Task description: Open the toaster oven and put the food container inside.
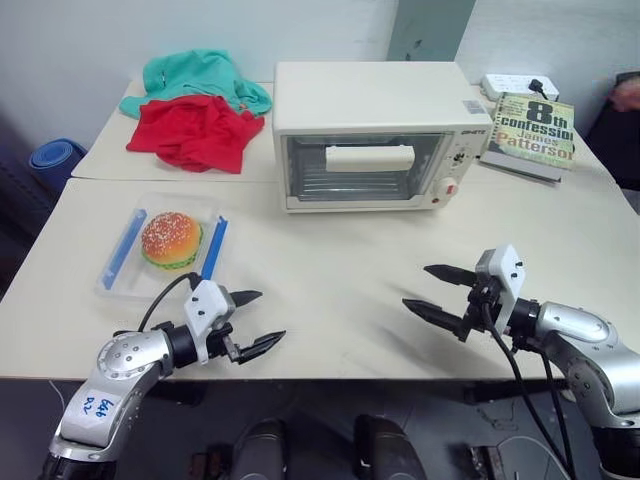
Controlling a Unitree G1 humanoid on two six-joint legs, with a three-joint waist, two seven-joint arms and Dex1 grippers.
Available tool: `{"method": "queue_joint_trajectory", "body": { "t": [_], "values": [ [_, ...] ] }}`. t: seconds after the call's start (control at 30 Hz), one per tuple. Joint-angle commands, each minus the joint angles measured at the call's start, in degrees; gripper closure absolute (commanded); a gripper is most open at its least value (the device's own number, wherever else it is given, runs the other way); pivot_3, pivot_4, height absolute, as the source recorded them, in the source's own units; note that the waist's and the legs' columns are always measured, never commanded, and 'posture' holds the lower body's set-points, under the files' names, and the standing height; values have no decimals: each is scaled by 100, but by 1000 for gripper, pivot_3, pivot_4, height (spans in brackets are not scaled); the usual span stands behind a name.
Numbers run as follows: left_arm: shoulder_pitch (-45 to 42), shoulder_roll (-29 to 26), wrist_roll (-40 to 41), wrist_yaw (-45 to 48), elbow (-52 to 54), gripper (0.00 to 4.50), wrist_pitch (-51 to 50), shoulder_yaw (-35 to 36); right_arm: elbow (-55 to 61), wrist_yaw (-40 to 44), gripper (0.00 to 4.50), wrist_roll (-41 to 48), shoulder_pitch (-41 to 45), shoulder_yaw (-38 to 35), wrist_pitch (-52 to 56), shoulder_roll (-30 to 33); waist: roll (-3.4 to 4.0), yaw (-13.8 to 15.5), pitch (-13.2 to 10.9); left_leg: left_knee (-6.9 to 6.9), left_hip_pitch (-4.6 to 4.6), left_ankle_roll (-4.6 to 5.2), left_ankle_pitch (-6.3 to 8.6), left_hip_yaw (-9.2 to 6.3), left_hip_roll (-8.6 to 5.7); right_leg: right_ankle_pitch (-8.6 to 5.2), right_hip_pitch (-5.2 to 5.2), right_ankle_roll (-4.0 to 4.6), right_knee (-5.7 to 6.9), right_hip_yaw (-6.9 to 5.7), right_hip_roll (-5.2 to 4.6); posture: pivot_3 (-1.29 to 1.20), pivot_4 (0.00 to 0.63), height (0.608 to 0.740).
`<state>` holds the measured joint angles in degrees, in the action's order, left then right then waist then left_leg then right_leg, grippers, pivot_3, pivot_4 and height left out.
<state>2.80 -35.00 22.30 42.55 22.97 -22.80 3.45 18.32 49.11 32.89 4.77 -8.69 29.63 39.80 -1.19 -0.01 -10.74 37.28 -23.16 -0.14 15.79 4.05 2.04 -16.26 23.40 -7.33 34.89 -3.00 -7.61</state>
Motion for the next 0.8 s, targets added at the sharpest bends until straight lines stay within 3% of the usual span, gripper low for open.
{"method": "queue_joint_trajectory", "body": {
  "t": [0.03,0.53,0.63,0.8],
  "values": [
    [31,85,144,-58,68,0,-3,122,304,-60,66,100,-116,-211,4,26,0,3,0,0,0,0,0,0,0,0,0,0,0,0,0,0,150,740],
    [253,130,1117,-92,672,0,-932,328,480,-250,66,333,18,-234,295,-32,0,-5,0,9,1,1,-2,0,2,3,-1,-2,6,1,1,0,150,740],
    [263,30,1095,-171,775,0,-1027,360,308,-745,66,278,335,-295,508,-151,0,-11,0,9,1,1,-2,0,2,3,-1,-2,6,1,0,0,150,740],
    [91,-363,1951,77,788,0,-1521,1119,-49,-1172,66,560,1056,-576,794,-367,0,-10,0,12,0,-3,-5,0,12,7,2,12,5,-1,8,0,150,740]
  ]
}}
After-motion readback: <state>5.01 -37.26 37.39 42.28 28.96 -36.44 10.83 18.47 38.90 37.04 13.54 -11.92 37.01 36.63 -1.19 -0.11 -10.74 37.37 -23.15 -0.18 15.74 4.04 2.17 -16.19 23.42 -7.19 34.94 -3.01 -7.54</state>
